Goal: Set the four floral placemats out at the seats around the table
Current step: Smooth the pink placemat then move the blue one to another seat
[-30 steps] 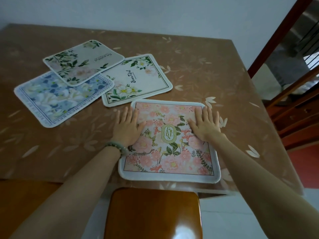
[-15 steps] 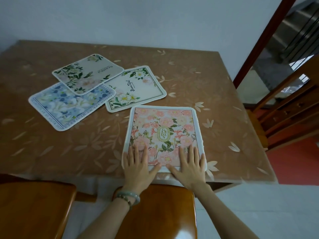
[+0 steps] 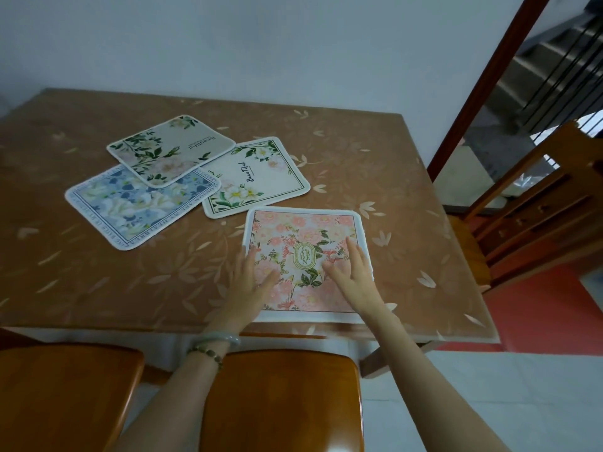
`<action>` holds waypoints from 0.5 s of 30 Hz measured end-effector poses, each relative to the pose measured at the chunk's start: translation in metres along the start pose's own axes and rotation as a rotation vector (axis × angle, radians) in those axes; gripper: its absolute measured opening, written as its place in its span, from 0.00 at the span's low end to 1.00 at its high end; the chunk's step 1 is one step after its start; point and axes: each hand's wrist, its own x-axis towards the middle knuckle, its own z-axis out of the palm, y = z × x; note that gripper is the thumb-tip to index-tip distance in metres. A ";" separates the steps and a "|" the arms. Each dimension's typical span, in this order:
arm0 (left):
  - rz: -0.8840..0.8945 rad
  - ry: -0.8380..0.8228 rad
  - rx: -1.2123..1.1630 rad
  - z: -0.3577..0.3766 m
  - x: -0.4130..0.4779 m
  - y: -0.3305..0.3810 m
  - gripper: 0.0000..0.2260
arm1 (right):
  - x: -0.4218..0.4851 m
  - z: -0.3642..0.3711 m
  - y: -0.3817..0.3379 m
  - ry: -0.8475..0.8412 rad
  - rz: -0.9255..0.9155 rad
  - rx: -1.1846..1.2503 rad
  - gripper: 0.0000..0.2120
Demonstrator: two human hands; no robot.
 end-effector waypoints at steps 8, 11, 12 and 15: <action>0.334 0.201 -0.511 -0.110 -0.032 0.081 0.37 | -0.034 -0.033 -0.109 0.185 -0.353 0.230 0.42; 0.400 0.272 -0.486 -0.141 -0.052 0.094 0.38 | -0.047 -0.039 -0.130 0.227 -0.409 0.208 0.42; 0.412 0.287 -0.478 -0.151 -0.059 0.097 0.38 | -0.050 -0.039 -0.137 0.235 -0.420 0.195 0.41; 0.426 0.324 -0.441 -0.177 -0.080 0.103 0.35 | -0.064 -0.033 -0.157 0.248 -0.442 0.164 0.40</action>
